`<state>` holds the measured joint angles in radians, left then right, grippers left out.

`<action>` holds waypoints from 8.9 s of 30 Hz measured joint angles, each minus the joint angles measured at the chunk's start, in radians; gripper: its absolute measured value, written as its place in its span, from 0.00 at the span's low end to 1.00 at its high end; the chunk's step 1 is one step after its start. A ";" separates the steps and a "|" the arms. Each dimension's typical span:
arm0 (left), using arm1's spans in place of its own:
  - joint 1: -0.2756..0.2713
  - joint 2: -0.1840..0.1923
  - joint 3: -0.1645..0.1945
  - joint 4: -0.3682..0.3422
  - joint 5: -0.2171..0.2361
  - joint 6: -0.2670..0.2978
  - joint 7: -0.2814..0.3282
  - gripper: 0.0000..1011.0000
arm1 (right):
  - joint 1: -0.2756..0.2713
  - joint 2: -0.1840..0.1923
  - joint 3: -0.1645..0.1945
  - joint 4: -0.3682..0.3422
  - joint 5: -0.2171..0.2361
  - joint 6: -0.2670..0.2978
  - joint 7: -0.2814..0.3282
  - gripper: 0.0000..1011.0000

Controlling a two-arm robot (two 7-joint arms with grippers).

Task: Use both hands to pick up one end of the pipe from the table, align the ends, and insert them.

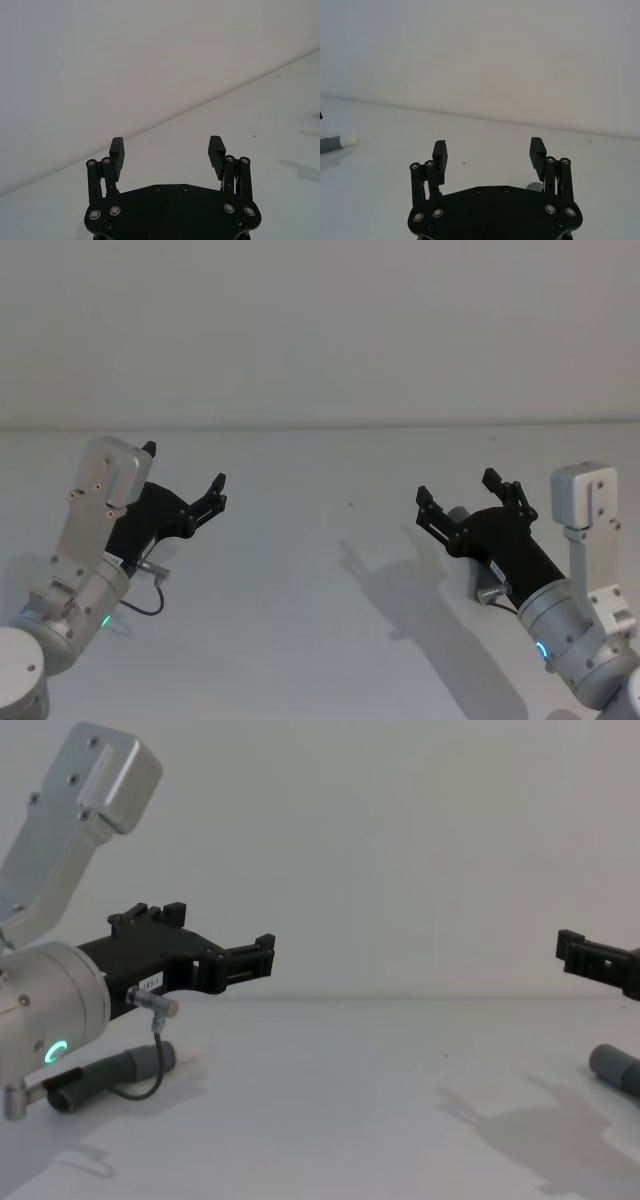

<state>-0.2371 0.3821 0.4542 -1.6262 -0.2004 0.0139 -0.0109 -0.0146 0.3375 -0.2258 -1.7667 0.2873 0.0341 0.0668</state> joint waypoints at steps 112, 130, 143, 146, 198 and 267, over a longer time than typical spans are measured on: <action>-0.020 0.117 -0.087 -0.098 -0.078 0.375 -0.130 0.99 | 0.000 0.000 0.000 0.000 0.000 0.000 0.000 0.99; -0.047 0.139 -0.122 -0.077 -0.122 0.497 -0.191 0.99 | 0.000 0.000 0.000 0.000 0.000 0.000 0.000 0.99; -0.080 0.143 -0.121 -0.024 -0.142 0.531 -0.259 0.99 | 0.000 0.000 0.000 0.000 0.000 0.000 0.000 0.99; -0.086 0.140 -0.121 -0.007 -0.147 0.534 -0.272 0.99 | 0.000 0.000 0.000 0.000 0.000 0.000 0.000 0.99; -0.265 0.116 -0.016 0.238 -0.082 0.516 -0.443 0.99 | 0.000 0.000 0.000 0.000 0.000 0.000 0.000 0.99; -0.332 0.058 -0.001 0.356 -0.035 0.534 -0.475 0.93 | 0.000 0.000 0.000 0.000 0.000 0.000 0.000 0.99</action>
<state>-0.5691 0.4402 0.4532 -1.2698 -0.2352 0.5484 -0.4864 -0.0146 0.3375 -0.2258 -1.7667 0.2873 0.0341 0.0668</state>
